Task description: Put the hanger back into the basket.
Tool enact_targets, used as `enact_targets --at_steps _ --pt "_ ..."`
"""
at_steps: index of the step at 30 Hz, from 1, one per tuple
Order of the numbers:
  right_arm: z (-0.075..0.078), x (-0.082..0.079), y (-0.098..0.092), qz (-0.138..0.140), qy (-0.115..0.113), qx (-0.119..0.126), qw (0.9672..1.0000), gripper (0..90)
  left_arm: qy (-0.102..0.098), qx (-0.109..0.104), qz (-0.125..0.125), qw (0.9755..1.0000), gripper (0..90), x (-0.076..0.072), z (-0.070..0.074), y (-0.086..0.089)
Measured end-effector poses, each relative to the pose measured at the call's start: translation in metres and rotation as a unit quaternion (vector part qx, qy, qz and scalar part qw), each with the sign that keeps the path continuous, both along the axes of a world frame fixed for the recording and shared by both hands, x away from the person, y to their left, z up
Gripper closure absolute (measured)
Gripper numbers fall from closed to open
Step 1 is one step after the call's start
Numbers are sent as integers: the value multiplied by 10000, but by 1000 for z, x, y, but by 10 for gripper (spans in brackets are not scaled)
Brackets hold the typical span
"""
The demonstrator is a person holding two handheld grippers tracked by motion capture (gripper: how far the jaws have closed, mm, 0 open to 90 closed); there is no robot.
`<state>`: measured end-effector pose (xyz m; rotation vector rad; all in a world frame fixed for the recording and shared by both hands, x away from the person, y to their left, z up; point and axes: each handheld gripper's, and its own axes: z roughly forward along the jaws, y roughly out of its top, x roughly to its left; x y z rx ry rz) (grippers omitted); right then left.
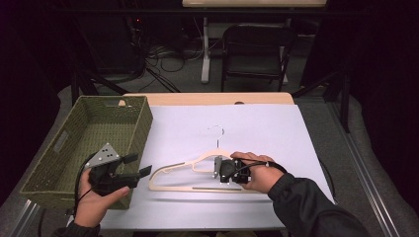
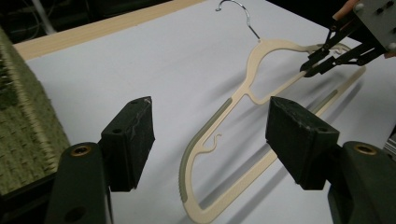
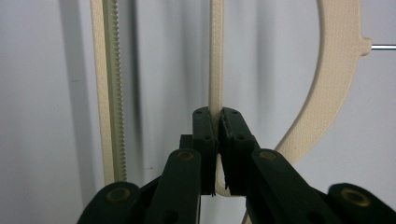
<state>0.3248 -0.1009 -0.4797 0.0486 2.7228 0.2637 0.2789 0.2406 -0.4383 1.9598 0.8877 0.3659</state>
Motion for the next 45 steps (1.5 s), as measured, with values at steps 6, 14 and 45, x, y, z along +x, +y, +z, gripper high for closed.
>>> enact_targets --at_steps 6,14,45 --pt "-3 -4 -1 331 22 -8 9994 857 168 -42 -242 9996 341 6 -4 -11" --pt "-1 -12 -1 626 -280 -12 9976 857 590 -90 -534 9968 343 18 -12 -28" --pt "4 -29 0 1137 -619 68 9916 856 2083 263 -1905 9590 486 63 -46 -89"
